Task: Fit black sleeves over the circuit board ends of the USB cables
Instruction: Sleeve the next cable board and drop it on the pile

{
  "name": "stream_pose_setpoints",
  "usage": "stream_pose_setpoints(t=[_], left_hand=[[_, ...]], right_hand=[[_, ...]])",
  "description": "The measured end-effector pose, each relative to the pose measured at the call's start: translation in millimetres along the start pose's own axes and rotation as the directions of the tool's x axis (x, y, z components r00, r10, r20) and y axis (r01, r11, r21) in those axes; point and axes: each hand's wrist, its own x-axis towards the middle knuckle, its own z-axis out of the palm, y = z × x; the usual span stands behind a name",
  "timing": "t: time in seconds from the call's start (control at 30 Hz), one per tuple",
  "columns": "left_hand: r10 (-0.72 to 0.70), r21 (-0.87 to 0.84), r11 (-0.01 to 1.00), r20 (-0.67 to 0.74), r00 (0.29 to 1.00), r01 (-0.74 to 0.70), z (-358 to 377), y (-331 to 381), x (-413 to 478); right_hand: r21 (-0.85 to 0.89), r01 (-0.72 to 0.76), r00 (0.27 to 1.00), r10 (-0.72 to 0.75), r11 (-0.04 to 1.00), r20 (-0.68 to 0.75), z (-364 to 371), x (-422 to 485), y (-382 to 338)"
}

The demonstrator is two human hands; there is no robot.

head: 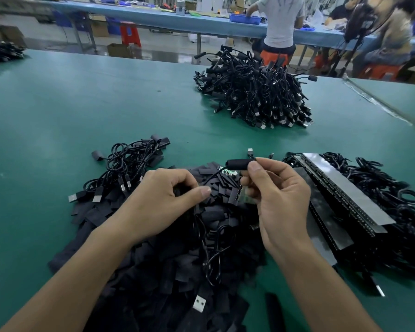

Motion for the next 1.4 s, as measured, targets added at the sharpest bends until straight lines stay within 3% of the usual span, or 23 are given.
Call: stream_pose_setpoints(t=[0.07,0.17,0.3,0.4,0.5,0.67,0.77,0.83,1.0,1.07,1.2,1.4], left_hand=[[-0.022,-0.100,0.995,-0.060,0.998,0.016,-4.5,-1.5,3.7],[-0.137,-0.196,0.977,-0.269,0.953,0.086,-14.2,-11.9,9.4],[-0.192,-0.044,0.978,-0.574,0.796,0.204,-35.0,-30.7,13.2],[-0.243,-0.018,0.957,-0.588,0.772,0.288,-42.1,-38.1,13.9],[-0.284,-0.049,0.948,-0.573,0.769,0.314,-38.3,-43.7,13.0],[-0.281,-0.084,0.956,-0.549,0.787,0.282,-29.6,-47.2,12.8],[-0.201,0.056,0.964,-0.479,0.854,0.259,-24.4,-43.3,9.6],[-0.144,0.191,0.950,-0.427,0.893,0.245,-20.9,-40.4,7.0],[-0.098,0.360,0.904,-0.352,0.931,0.231,-14.4,-36.1,5.6],[-0.085,0.368,0.902,-0.361,0.929,0.226,-13.4,-34.7,5.2],[-0.019,0.397,0.899,-0.388,0.921,0.186,-10.6,-28.0,4.5],[0.016,0.217,0.973,-0.388,0.921,0.075,0.5,-4.0,1.9]], right_hand=[[-0.024,-0.015,1.000,0.015,1.000,0.003,-0.1,0.3,-3.8],[-0.089,-0.089,0.996,0.088,0.992,-0.009,-3.9,3.3,-8.5],[-0.412,-0.086,0.987,0.134,0.907,0.088,-13.1,7.4,-14.9],[-0.721,0.052,0.982,0.095,0.691,0.163,-16.3,4.5,-16.6],[-0.894,0.140,0.975,0.098,0.425,0.200,-17.5,0.0,-19.1],[-0.982,0.167,0.907,0.376,0.087,0.188,-18.7,-2.8,-27.9],[-0.962,0.252,0.886,0.425,-0.108,0.185,-17.3,-5.2,-31.2],[-0.968,0.231,0.880,0.445,-0.101,0.164,-17.7,-4.9,-30.9],[-0.991,0.123,0.896,0.425,0.045,0.130,-23.7,2.6,-26.3],[-0.990,0.125,0.901,0.412,0.063,0.140,-26.1,4.6,-26.4],[-0.983,0.185,0.864,0.478,-0.006,0.160,-24.5,2.6,-27.3],[-0.969,0.247,0.851,0.484,-0.027,0.203,-23.7,1.7,-28.4]])
